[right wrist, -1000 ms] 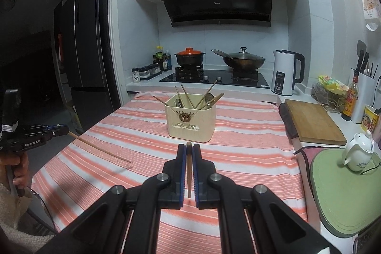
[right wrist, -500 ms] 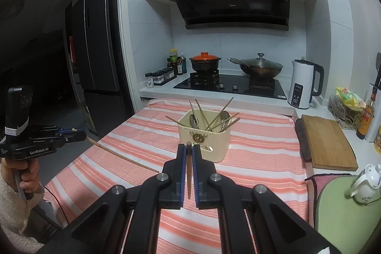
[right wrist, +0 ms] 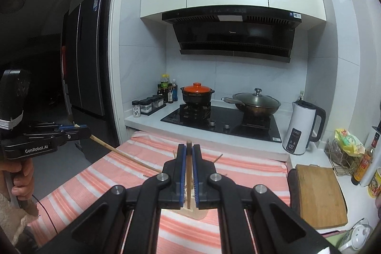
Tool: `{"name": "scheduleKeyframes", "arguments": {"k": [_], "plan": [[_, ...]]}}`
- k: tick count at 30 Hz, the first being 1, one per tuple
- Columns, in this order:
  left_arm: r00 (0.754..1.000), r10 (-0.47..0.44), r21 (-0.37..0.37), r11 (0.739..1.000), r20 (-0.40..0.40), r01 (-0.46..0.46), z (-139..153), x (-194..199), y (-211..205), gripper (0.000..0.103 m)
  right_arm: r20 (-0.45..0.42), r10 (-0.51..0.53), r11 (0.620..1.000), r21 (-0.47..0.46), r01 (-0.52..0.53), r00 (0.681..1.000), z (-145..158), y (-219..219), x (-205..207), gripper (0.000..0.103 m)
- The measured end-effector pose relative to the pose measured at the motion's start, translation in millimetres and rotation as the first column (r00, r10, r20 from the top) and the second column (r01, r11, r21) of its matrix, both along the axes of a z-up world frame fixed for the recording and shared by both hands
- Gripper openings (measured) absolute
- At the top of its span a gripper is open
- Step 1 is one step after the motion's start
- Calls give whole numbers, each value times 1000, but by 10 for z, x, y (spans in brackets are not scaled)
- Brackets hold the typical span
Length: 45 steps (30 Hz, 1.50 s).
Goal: Organize utensils
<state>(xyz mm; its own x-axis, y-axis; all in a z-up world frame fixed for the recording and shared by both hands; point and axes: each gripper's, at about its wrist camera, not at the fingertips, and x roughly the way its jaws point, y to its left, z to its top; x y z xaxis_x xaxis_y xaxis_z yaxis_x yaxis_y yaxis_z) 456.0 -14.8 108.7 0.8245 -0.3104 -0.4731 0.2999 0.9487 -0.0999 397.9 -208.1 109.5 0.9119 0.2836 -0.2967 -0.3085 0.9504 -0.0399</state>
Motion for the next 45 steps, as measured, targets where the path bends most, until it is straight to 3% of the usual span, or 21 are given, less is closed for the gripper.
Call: {"name": "scheduleKeyframes", "arguments": {"k": [4,7,11,17,19,20,21,22,24,29,31,34,40,45], "plan": [[997,8,-4,1000,-81,-8,-240,458,-48,4,-33,-5,1000,26,6,999,-119,48,534,5],[988,6,-3,1000,-153,-6,-487,732,-81,4,-133,1,998,66,8,991,-345,49,962,5],[975,2,11,1000,-220,1,-769,931,-152,4,-288,19,994,106,12,958,-679,52,1426,5],[960,7,43,999,-280,5,-1063,1122,-263,5,-416,17,993,110,32,909,-1075,119,1756,6],[963,21,50,999,-268,-8,-1087,1117,-267,16,-429,16,992,119,39,903,-1134,126,1796,9],[965,23,47,999,-263,-11,-1083,1109,-254,42,-430,15,992,122,41,903,-1142,118,1815,10],[969,26,39,999,-245,-17,-1059,1062,-232,71,-428,21,991,132,39,904,-1135,109,1813,20],[976,35,35,999,-214,-28,-1021,1003,-199,80,-416,22,989,140,41,909,-1107,96,1773,41],[989,51,38,998,-140,-47,-929,844,-142,95,-374,14,989,143,42,927,-1028,75,1666,62],[994,103,22,995,-41,-102,-755,395,-10,102,-293,-5,991,129,45,956,-757,15,1230,66],[993,109,24,994,-39,-108,-749,193,-1,102,-269,-12,989,139,51,963,-684,-32,996,75],[993,106,48,993,-47,-104,-799,-93,-49,103,-244,-23,989,138,58,969,-634,-58,639,78],[986,167,125,979,-32,-161,-978,-775,-234,103,-212,-96,993,50,109,972,-794,-25,-207,88],[978,210,157,966,0,-207,-1027,-1234,-306,103,-186,-209,978,-14,210,960,-963,-26,-871,92]]}}
